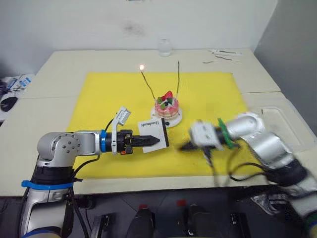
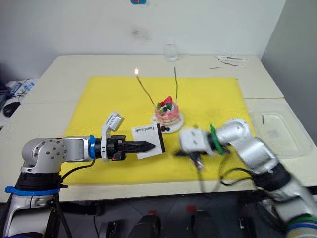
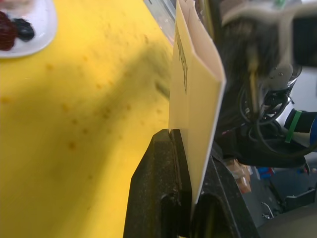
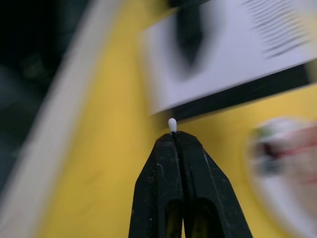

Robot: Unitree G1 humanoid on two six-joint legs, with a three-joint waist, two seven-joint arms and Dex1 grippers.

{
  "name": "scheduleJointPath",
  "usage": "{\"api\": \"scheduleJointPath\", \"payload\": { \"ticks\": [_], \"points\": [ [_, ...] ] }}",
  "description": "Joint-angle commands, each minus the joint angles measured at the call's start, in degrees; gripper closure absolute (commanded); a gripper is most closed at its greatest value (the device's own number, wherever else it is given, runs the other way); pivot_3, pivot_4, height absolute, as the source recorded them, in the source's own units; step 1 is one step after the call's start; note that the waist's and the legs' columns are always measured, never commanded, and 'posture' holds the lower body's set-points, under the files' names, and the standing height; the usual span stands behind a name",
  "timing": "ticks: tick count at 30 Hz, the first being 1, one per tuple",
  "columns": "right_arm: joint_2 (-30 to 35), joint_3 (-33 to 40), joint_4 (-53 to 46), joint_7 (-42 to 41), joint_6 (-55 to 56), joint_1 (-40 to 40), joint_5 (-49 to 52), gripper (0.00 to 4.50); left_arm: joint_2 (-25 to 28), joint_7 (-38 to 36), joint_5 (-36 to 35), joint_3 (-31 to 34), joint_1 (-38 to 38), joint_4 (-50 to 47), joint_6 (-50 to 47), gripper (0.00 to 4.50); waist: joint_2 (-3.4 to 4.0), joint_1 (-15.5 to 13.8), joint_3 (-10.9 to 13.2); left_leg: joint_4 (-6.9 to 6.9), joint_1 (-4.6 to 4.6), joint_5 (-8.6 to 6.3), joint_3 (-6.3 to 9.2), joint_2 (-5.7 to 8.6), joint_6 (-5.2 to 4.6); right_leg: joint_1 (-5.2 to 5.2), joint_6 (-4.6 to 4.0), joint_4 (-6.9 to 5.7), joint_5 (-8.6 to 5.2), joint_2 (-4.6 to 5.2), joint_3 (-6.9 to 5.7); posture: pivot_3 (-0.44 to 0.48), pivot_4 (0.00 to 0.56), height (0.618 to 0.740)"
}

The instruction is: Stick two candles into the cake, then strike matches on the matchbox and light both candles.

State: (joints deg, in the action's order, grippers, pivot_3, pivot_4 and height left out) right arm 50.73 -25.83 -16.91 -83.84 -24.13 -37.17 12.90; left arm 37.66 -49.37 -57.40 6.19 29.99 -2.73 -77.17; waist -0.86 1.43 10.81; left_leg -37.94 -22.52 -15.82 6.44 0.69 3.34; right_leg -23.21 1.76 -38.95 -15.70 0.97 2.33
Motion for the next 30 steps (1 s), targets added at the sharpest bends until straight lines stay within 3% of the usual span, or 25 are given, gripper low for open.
{"api": "scheduleJointPath", "payload": {
  "ticks": [1,5,11,19,30],
  "points": [
    [-0.54,8.34,-1.04,-2.48,-9.78,-7.74,9.95,4.47,-0.03,-0.39,-0.55,0.82,0.52,-1.49,0.68,4.5,-0.05,0.58,0.01,-0.01,0.02,-0.01,-0.05,-0.02,-0.02,0.02,0.02,0.01,0.01,0.12,0.03,0.0,0.15,0.74],
    [-6.24,14.75,3.67,5.39,-15.67,-13.47,13.74,4.47,-0.26,-0.43,-0.33,0.75,-0.25,-1.74,1.07,4.5,-0.1,1.83,0.01,0.08,0.39,0.01,-0.18,-0.26,-0.01,0.07,0.0,-0.09,0.05,-0.09,0.15,0.0,0.15,0.74],
    [-14.45,12.65,5.2,18.63,-6.46,-10.52,4.37,4.47,-0.91,-0.29,-0.06,0.27,0.49,-1.21,1.28,4.5,-0.15,1.37,-0.02,0.08,0.39,0.05,-0.2,-0.33,0.08,0.07,-0.19,-0.11,0.15,-0.28,0.05,0.0,0.15,0.74],
    [-17.67,8.85,2.9,22.62,-0.28,-5.39,-0.96,4.47,-0.53,-0.51,-0.19,0.44,1.12,-0.91,0.71,4.5,-0.15,1.18,-0.02,0.06,0.17,0.18,-0.2,-0.26,0.3,-0.03,-0.12,-0.06,0.19,-0.02,0.05,0.0,0.15,0.74],
    [-19.83,6.32,3.94,23.17,0.91,-4.67,-3.38,4.47,-0.48,-0.58,-0.15,0.37,1.23,-0.81,0.65,4.5,-0.15,1.02,-0.02,0.05,0.16,0.15,-0.15,-0.29,0.22,-0.05,-0.12,-0.08,0.19,-0.06,0.0,0.0,0.15,0.74]
  ]
}}
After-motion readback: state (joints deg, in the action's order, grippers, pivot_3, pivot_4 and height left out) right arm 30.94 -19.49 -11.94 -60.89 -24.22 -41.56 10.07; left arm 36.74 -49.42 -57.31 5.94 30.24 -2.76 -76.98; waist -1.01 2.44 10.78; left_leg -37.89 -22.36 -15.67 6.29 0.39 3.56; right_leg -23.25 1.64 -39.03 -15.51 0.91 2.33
